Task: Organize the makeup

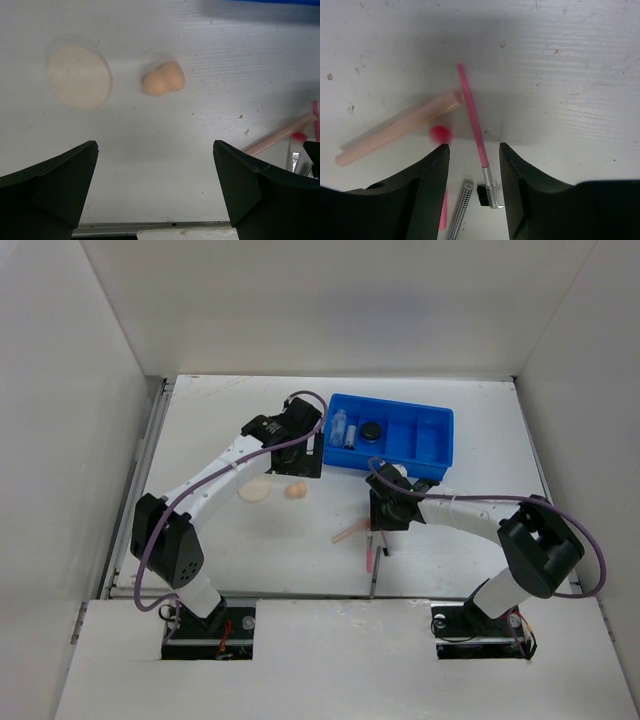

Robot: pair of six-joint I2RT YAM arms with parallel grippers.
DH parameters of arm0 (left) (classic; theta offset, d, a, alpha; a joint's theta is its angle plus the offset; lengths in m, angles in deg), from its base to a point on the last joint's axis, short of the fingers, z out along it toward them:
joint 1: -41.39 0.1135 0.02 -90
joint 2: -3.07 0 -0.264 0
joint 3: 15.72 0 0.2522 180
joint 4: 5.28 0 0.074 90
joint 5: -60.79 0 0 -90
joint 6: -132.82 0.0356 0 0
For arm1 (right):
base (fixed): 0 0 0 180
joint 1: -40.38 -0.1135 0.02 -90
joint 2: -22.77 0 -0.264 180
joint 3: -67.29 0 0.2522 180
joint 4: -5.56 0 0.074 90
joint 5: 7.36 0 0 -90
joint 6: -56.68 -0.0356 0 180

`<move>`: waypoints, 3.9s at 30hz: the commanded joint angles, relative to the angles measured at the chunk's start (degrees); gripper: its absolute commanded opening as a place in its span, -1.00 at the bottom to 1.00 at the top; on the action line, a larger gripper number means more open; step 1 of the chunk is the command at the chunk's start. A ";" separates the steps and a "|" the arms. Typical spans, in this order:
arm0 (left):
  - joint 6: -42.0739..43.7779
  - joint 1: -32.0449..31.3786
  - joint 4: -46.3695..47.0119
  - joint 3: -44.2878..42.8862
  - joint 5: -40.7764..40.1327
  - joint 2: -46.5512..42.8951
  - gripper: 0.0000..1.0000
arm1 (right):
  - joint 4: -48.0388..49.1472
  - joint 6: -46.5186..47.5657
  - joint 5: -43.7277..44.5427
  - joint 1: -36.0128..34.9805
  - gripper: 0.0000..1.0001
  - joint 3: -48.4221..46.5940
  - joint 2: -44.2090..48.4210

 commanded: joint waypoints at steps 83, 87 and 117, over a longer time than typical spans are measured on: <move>0.12 0.06 -5.89 -1.37 -8.37 -7.84 0.98 | -5.51 -2.61 0.07 16.55 0.43 -25.32 2.05; 0.11 0.06 -5.27 0.39 -7.58 -10.21 0.98 | -10.04 -10.01 4.09 5.13 0.43 -17.82 6.83; 0.11 0.06 -4.13 5.94 -3.89 -12.42 0.98 | -5.06 -13.81 4.02 -16.34 -0.03 -2.25 0.51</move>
